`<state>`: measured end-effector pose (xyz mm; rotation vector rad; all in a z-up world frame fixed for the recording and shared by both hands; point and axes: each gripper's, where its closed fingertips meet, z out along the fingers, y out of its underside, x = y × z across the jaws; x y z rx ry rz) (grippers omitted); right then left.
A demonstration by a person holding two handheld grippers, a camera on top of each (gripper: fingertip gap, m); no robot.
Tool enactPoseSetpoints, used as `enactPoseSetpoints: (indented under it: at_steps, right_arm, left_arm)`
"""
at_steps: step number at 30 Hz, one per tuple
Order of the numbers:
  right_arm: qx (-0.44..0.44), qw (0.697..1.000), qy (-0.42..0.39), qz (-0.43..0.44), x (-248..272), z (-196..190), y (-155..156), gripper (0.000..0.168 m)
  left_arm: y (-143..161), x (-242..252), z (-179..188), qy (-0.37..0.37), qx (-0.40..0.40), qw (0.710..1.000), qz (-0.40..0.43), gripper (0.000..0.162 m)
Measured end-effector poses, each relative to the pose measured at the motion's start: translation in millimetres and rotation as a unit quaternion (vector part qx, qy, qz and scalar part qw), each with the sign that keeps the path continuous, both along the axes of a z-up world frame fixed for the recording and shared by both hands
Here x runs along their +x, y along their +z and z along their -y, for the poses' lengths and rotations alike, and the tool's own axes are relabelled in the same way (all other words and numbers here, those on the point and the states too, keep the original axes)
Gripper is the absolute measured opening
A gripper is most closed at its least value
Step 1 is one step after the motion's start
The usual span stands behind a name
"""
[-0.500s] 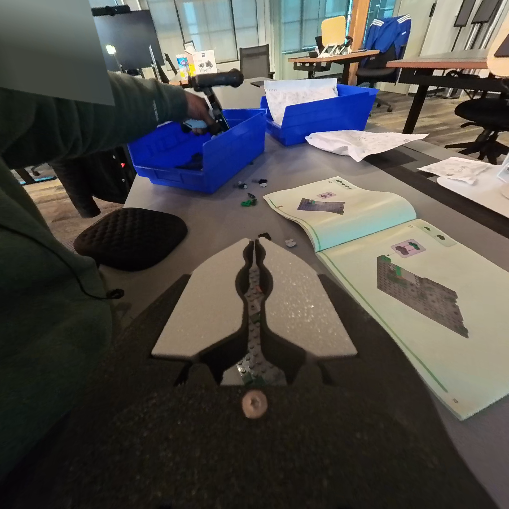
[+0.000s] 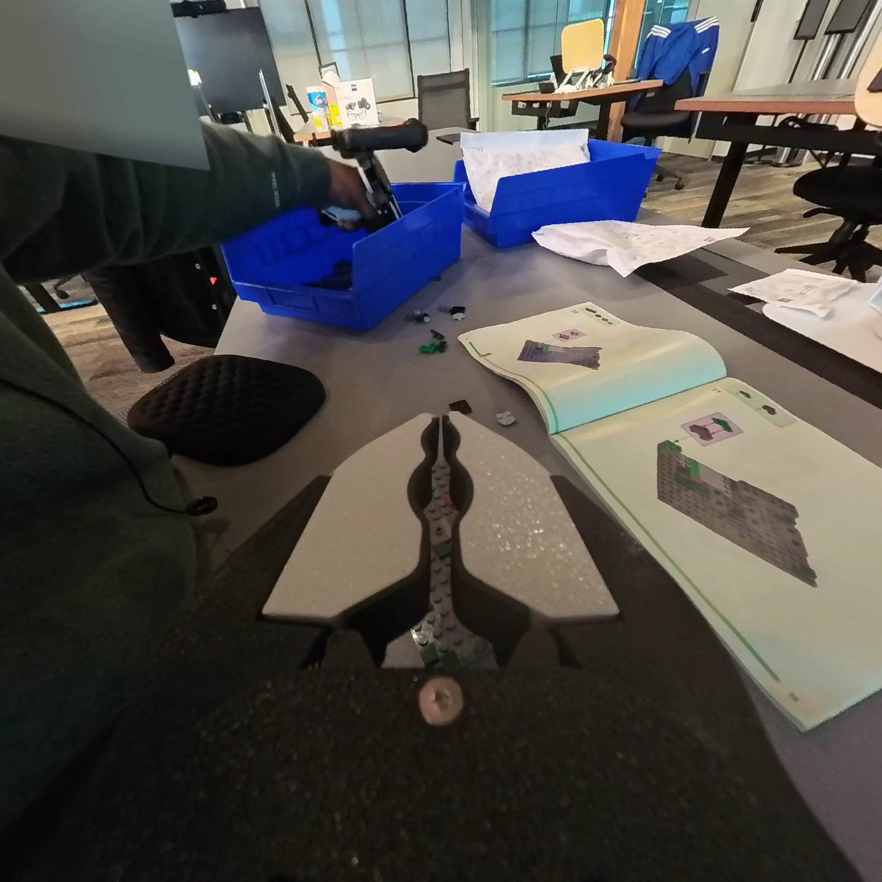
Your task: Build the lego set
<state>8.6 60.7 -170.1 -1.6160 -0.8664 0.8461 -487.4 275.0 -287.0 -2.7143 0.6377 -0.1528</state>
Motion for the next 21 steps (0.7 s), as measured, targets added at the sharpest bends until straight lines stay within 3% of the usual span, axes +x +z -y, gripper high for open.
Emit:
enactPoseSetpoints:
  at_steps: [1,7,13,17,21]
  right_arm:
    - [0.0,1.0,0.0,0.0,0.0,0.1,0.1,0.001]
    - [0.002,1.0,-0.002,-0.001,1.2,-0.3,1.5,0.0]
    - [0.005,1.0,-0.002,-0.001,0.9,0.2,2.2,0.0]
    - [0.004,1.0,0.001,0.002,-1.1,0.8,0.8,0.001]
    - [0.007,1.0,0.004,0.007,-3.7,2.6,1.1,0.001]
  left_arm:
    - [0.1,0.0,0.1,0.001,0.002,1.0,0.0,0.017]
    - [5.4,3.2,4.8,-0.016,0.008,1.0,-0.017,0.017]
    - [64.4,28.1,9.9,-0.068,0.084,0.994,-0.005,0.016]
    - [115.5,93.6,34.3,-0.168,0.144,0.975,-0.005,0.015]
    - [138.8,187.9,74.9,-0.292,0.171,0.941,0.007,0.015]
